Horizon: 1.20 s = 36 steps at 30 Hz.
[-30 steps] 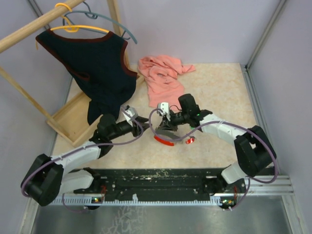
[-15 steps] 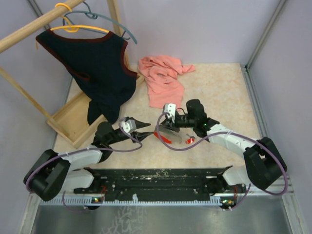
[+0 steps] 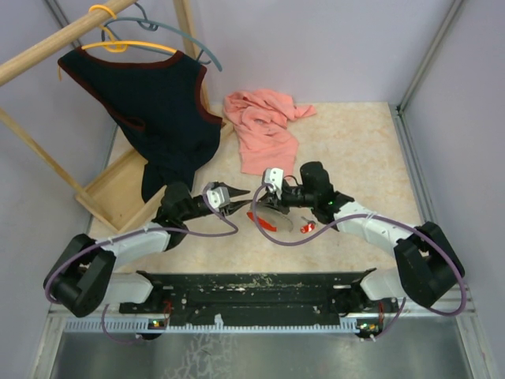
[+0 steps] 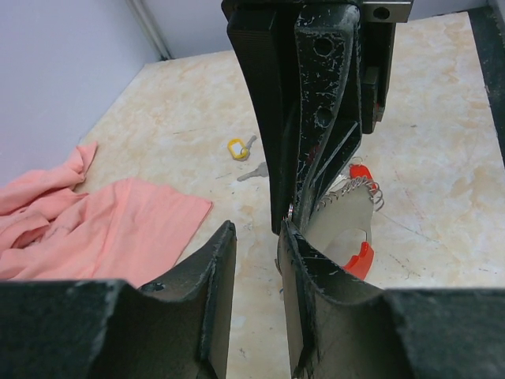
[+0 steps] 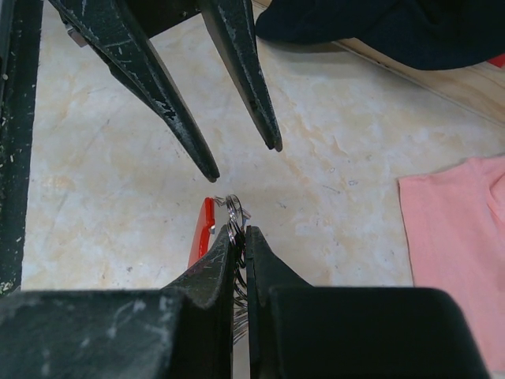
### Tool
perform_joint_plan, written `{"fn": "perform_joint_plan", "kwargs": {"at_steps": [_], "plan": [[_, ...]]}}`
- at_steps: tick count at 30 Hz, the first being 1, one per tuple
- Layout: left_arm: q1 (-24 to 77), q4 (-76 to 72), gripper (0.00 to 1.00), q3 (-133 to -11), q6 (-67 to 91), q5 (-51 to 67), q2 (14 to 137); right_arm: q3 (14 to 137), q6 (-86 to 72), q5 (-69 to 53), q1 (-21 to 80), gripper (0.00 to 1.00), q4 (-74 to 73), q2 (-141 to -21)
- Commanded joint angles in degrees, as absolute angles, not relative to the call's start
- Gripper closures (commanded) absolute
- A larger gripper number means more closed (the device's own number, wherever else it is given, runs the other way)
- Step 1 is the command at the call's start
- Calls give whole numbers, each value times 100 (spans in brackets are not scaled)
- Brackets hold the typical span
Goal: Put the keys on the keyring
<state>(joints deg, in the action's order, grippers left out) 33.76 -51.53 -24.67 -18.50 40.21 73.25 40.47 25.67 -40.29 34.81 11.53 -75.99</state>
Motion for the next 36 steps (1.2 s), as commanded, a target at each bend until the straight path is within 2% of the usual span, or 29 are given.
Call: {"fn": "perform_joint_plan", "kwargs": {"at_steps": [1,12,28,33,35,36], "plan": [[3440,-4494,64,-2757,-2275,4193,7395,4199,2617,-4039,3550,100,1436,-7400],[3540,-3551,64,-3202,-2628,4165,7608,4253,2672,-4018,3604,100,1354,-7414],[3610,-2883,86,-3523,-2755,4241,7704,4254,2689,-3955,3648,100,1308,-7337],[3621,-2813,99,-3562,-2745,4077,7735,4260,2698,-3953,3673,100,1297,-7310],[3621,-2819,100,-3555,-2751,3949,7711,4255,2697,-3940,3676,100,1248,-7277],[3621,-2840,100,-3539,-2744,3898,7694,4254,2706,-3933,3677,97,1211,-7241]]}}
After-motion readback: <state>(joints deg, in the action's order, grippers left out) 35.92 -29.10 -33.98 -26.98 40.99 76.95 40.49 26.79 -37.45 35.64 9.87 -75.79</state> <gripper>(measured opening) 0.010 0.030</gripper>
